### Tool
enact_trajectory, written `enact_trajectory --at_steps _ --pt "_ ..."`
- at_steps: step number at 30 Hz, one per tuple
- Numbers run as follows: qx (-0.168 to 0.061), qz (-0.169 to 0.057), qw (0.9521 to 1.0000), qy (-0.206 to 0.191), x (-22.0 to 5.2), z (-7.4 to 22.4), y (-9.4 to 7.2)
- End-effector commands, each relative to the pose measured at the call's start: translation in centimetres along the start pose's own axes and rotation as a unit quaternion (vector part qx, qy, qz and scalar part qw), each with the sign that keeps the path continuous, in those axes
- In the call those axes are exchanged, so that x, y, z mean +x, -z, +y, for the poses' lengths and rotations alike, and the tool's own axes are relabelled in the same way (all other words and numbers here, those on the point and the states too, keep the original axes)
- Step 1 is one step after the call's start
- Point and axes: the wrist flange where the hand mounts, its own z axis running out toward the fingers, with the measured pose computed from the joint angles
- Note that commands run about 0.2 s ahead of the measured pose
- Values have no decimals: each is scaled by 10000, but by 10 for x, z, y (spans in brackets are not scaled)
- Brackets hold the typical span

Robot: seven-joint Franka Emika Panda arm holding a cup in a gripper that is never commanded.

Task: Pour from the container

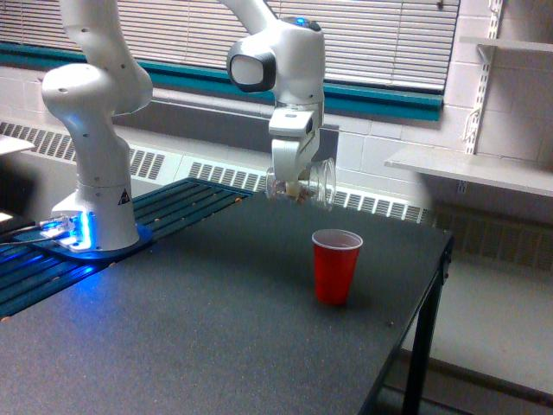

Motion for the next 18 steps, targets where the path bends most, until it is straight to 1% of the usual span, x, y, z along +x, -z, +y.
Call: enact_trajectory --at_steps 1,4,10,18 --pt "-146 -65 9999 -41 10 5 1" --pt "-214 -100 9997 -75 13 7 0" --pt "-423 -152 9990 -79 19 12 -1" --pt "-529 -212 9983 -136 27 9 -3"
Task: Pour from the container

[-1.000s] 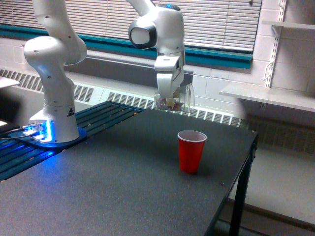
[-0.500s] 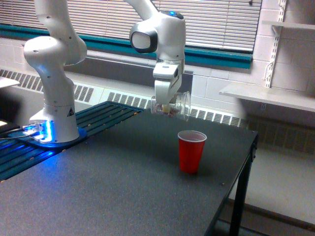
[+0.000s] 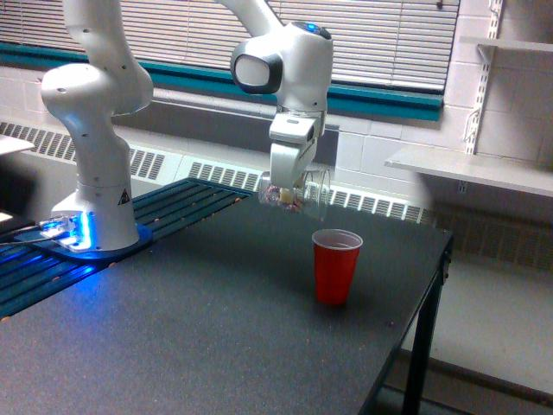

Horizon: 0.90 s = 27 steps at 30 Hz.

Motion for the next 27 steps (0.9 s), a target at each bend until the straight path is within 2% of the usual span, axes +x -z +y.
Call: enact_trajectory --at_steps 1,27 --pt "-88 -34 9999 -143 9 -2 2" --pt "-412 -197 9987 -232 14 -21 -2"
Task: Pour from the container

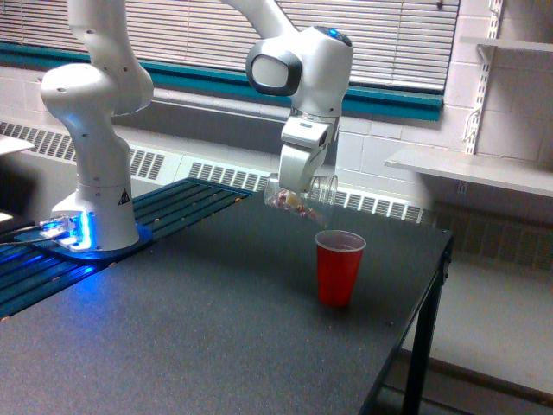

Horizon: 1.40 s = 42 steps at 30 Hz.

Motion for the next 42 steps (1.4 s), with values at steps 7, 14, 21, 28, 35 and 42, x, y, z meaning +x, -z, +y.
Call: enact_trajectory --at_steps 7,14,21,28,35,42 --pt "-114 -86 9999 -71 -1 -7 1" --pt "-248 -169 9995 -13 0 -5 3" --pt "-320 -216 9992 39 2 -3 5" --pt "-403 -237 9989 85 7 -1 8" --pt "-518 -257 9982 158 10 2 10" --pt "-550 -295 9979 171 10 0 10"
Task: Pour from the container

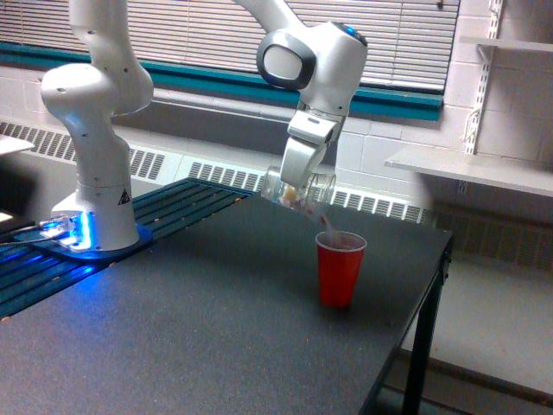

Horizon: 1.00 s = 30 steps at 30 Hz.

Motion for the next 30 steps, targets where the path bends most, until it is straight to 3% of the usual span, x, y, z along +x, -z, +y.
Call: enact_trajectory --at_steps 1,17,30 --pt "-55 -37 9999 77 2 1 1" --pt "-106 -67 9999 89 -3 1 4" --pt "182 143 9997 -11 -8 -4 4"
